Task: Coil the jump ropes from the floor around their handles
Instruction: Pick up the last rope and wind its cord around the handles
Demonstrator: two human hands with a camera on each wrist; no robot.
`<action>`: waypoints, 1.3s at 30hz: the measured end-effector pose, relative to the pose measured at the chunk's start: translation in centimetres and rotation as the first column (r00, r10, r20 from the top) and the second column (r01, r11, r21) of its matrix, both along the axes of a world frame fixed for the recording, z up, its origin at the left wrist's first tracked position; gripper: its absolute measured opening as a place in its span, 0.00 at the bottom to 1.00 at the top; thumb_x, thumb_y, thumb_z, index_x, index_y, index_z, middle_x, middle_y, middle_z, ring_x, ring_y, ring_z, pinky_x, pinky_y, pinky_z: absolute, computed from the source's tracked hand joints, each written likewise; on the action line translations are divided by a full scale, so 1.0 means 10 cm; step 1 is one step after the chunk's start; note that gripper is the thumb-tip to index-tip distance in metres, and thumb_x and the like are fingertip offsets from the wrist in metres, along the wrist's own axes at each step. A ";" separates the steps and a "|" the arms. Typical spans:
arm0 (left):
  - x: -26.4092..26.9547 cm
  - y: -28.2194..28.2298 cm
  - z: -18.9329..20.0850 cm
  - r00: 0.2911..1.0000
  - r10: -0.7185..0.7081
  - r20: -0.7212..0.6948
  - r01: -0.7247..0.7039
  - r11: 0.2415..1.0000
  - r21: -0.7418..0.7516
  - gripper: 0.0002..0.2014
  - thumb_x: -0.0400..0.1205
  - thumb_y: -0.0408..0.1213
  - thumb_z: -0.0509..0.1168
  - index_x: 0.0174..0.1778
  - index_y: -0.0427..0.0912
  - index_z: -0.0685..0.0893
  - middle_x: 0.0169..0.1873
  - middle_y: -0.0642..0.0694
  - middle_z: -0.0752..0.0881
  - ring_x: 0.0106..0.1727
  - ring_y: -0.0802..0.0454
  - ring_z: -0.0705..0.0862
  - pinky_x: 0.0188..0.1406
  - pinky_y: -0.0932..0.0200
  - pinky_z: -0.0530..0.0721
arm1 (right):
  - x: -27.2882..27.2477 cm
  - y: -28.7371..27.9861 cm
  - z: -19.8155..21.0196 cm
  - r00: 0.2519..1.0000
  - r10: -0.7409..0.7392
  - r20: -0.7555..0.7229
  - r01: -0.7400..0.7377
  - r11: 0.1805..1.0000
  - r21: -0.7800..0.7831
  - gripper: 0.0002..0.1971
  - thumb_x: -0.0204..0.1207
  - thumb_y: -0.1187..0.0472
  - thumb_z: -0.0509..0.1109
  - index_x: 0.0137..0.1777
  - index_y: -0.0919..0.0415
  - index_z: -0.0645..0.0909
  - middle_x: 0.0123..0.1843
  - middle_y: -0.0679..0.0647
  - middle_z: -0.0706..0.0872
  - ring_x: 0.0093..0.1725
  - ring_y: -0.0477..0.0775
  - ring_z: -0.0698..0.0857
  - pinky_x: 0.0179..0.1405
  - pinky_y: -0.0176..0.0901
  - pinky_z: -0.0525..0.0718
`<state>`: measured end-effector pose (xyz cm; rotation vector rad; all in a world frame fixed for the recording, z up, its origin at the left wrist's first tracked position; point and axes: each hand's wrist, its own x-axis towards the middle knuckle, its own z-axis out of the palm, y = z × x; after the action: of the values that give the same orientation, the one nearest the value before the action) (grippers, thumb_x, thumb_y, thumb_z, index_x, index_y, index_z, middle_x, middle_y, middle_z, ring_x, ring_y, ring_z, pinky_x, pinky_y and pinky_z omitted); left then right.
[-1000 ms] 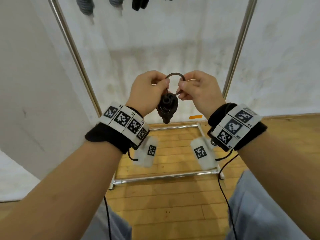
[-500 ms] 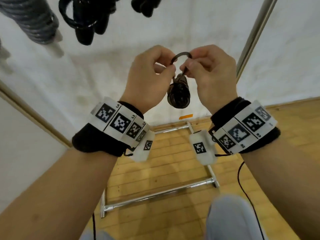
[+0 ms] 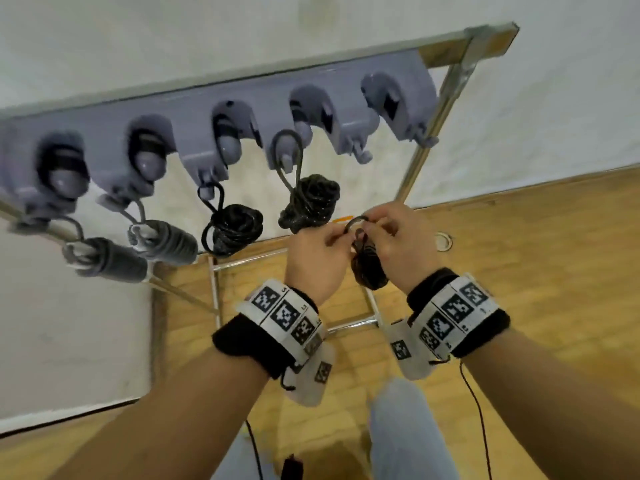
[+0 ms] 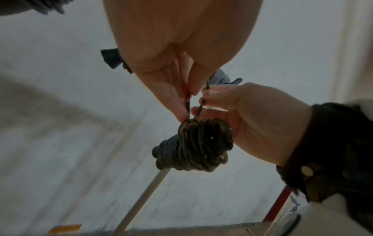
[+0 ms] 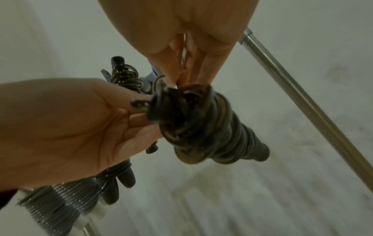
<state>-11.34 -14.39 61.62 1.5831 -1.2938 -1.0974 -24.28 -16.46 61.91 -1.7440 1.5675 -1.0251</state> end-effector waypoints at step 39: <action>-0.14 -0.03 0.73 0.970 0.243 -0.011 -0.242 0.957 -0.162 0.06 0.83 0.37 0.65 0.49 0.48 0.87 0.37 0.61 0.86 0.43 0.59 0.87 0.45 0.51 0.89 | 0.05 -0.06 0.77 0.996 -0.028 0.080 0.029 1.000 -0.007 0.05 0.77 0.63 0.68 0.45 0.51 0.77 0.41 0.46 0.83 0.40 0.44 0.84 0.40 0.29 0.80</action>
<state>-12.77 -14.72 68.97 1.5763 -1.1289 -0.8128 -23.76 -17.06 69.65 -1.6698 1.5446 -1.1023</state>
